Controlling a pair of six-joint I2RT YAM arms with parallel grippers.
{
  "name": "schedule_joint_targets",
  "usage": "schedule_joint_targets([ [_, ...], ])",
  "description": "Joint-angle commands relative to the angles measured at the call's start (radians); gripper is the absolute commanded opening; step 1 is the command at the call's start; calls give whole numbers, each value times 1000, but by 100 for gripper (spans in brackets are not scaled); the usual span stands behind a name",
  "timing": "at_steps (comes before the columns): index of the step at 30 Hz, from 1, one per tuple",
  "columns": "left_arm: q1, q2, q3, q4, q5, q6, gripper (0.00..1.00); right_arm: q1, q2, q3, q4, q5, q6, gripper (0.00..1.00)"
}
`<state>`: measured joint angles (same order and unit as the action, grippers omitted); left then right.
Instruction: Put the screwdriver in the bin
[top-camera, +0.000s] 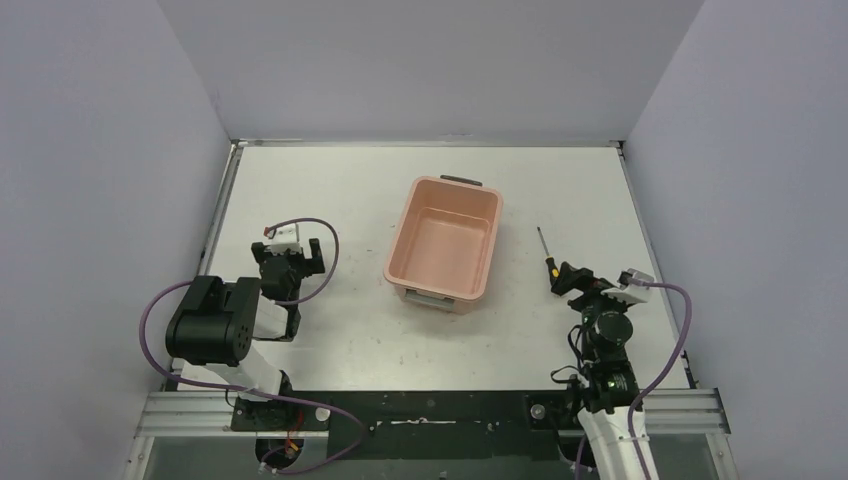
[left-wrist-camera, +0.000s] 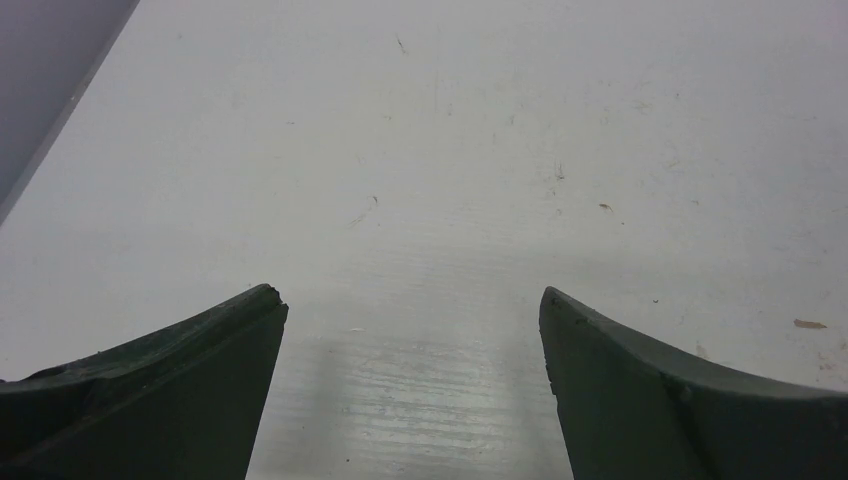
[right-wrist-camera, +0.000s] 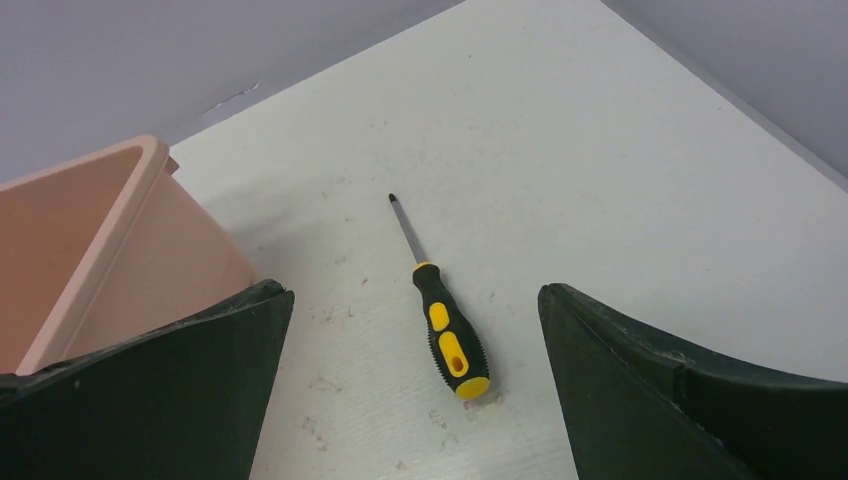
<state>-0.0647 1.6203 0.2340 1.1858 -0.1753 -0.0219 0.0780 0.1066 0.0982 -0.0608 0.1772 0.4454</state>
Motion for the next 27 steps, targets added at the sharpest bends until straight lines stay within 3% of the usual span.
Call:
schedule_joint_targets([
  [1, -4, -1, 19, 38, -3, 0, 97, -1, 63, 85, 98, -11, -74, 100],
  [6, -4, -1, 19, 38, -2, 0, 97, -1, 311, 262, 75, -24, -152, 100],
  [11, -4, -2, 20, 39, -2, -1, 97, -2, 734, 587, -197, 37, -171, 100],
  [17, -4, -1, 19, 37, -3, -1, 97, -3, 1182, 901, -477, 3, -207, 100],
  [22, -4, -1, 19, 40, -3, 0, 97, -6, 1449, 960, -512, -119, -234, 96],
  [27, -4, -1, 19, 40, -2, 0, 97, -3, 1584, 961, -495, -123, -226, 88],
])
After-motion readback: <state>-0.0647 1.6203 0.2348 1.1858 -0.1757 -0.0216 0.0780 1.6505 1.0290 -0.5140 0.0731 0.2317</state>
